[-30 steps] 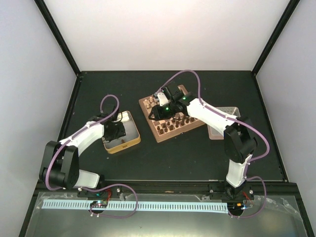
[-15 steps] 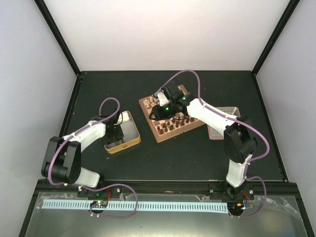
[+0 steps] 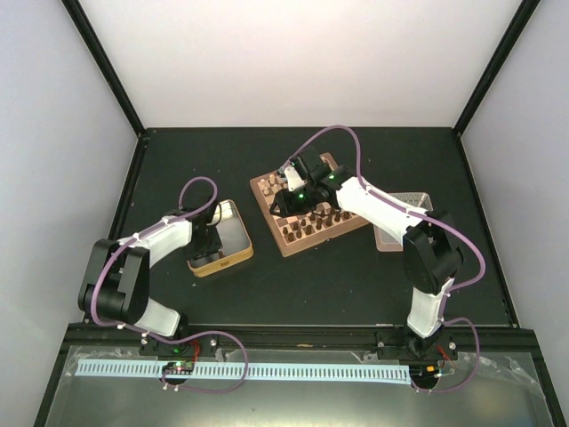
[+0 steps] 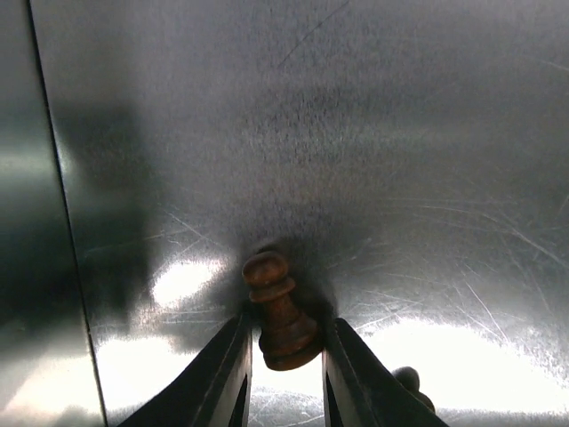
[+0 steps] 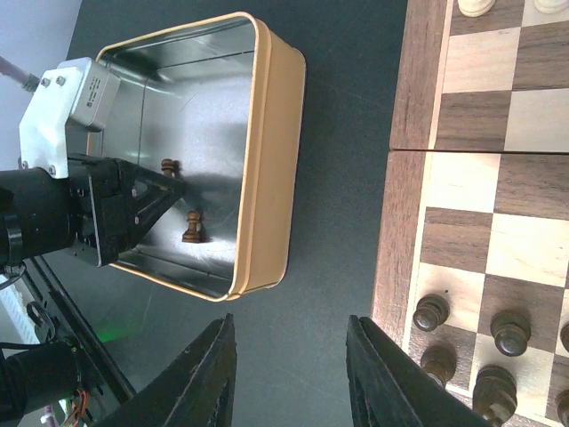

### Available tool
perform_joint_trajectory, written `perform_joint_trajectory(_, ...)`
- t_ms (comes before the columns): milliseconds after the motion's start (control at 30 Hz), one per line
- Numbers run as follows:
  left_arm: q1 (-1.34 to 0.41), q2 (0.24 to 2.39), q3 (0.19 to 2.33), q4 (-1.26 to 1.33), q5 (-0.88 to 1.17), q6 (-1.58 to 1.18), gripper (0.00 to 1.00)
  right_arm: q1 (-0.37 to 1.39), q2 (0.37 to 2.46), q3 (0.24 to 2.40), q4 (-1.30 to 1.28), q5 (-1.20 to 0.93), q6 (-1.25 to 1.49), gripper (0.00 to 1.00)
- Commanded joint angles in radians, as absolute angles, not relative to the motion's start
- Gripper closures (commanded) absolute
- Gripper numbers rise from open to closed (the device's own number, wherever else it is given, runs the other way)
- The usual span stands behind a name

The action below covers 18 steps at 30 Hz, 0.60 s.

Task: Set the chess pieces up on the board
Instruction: Pick up the chess piece from the storage box.

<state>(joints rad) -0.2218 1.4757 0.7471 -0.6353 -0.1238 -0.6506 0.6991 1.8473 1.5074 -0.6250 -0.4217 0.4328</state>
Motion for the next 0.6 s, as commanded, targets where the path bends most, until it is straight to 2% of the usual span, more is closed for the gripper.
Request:
perform_joint_trajectory(0, -0.212, 1.492, 0.751, -0.615, -0.169, -0.652, 0.76, 0.696, 1.862, 1.537, -0.629, -0.405, 0.434, 0.65)
perform_joint_trajectory(300, -0.209, 1.512, 0.762, -0.601, -0.187, -0.649, 0.72, 0.696, 1.858, 1.534, -0.628, -0.402, 0.437, 0.66)
perform_joint_trajectory(467, -0.209, 1.503, 0.755, -0.593, -0.172, -0.642, 0.84, 0.696, 1.852, 1.53, -0.628, -0.395, 0.443, 0.66)
perform_joint_trajectory(567, -0.209, 1.469, 0.752, -0.585, -0.146, -0.621, 0.86, 0.696, 1.842, 1.53, -0.622, -0.389, 0.454, 0.66)
